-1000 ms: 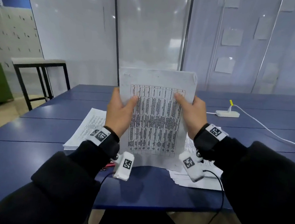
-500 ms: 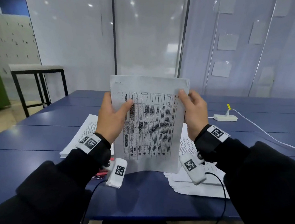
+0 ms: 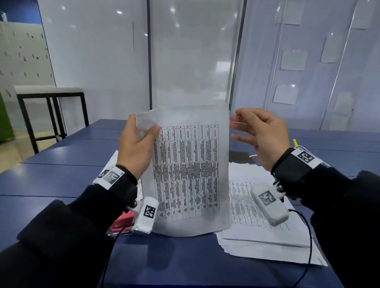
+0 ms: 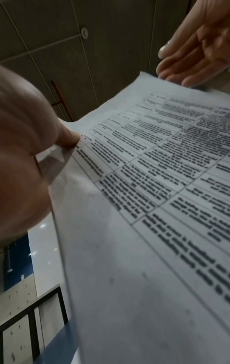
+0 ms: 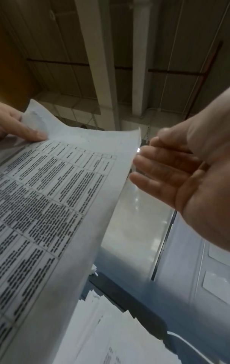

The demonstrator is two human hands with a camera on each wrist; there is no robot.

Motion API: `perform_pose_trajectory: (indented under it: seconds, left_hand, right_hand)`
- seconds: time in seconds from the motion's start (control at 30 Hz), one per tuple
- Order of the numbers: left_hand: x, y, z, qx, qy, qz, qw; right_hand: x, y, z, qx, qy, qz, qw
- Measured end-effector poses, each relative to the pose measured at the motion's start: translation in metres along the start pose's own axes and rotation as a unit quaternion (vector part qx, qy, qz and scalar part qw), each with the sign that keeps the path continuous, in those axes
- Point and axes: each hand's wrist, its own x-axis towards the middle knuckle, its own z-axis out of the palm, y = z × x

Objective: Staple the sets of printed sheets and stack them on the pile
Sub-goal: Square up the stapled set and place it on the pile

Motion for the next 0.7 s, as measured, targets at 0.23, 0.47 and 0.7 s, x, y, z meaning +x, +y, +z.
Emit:
perform_pose_trajectory:
  seconds: [0.23,0.47,0.7]
  left_hand:
    - [0.004,0.008,0.008,0.026,-0.020,0.011,0.999]
    - [0.002,0.008,0.006,0.018,-0.037,0.012,0.999]
    - [0.004,0.011,0.005,0.018,-0.040,0.019,0.999]
  right_hand:
    - [0.013,0.003,0.015,-0.097,-0.008,-0.048,0.994]
    - [0.024,-0.003,0.003,-0.054,-0.007,0.014,0.998]
    - [0.028,-0.025,-0.012,-0.005,-0.100,0.041,0.994]
